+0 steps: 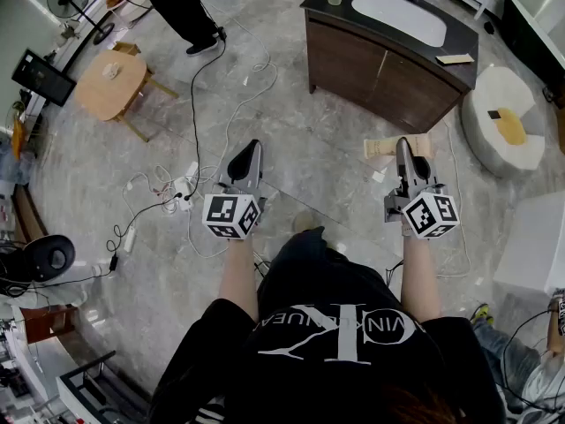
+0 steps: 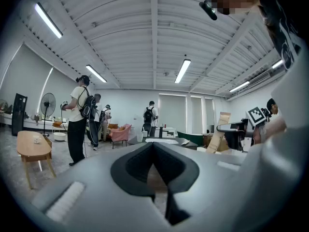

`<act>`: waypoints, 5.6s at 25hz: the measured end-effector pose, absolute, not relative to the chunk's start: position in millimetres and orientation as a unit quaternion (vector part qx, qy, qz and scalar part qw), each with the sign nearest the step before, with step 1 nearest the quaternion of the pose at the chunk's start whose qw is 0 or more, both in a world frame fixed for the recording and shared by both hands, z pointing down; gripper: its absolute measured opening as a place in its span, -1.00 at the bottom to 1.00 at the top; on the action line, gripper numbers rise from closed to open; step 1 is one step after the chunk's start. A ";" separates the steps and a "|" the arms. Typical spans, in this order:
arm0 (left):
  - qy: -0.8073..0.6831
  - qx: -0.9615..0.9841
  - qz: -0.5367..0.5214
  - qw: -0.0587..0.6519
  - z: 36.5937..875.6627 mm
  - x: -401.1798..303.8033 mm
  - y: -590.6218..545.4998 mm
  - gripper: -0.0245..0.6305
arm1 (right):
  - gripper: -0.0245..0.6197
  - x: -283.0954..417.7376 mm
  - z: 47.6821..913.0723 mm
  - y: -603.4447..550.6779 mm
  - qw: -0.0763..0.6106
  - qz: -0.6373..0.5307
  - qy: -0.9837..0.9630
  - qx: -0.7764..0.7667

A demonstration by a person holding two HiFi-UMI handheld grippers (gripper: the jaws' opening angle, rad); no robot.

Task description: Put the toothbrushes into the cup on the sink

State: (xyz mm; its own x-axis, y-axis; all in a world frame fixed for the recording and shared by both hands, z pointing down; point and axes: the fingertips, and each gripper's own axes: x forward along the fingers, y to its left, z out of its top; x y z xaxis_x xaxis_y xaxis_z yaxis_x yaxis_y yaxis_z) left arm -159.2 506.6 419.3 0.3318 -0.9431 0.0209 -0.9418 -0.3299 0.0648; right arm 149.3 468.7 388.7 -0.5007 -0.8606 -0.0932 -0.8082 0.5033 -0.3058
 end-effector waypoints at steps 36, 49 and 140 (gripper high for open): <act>-0.579 0.814 -0.021 0.047 423.8 -172.2 409.5 -0.89 | -0.77 159.9 392.9 391.8 0.125 -0.118 0.843 -0.510; -0.577 0.814 -0.027 0.060 418.0 -228.1 269.7 -0.89 | -0.77 106.4 386.4 255.5 0.130 -0.129 0.837 -0.515; -0.540 0.836 0.005 0.094 435.4 -191.4 -224.5 -0.89 | -0.77 37.0 400.3 -264.4 0.093 -0.154 0.880 -0.440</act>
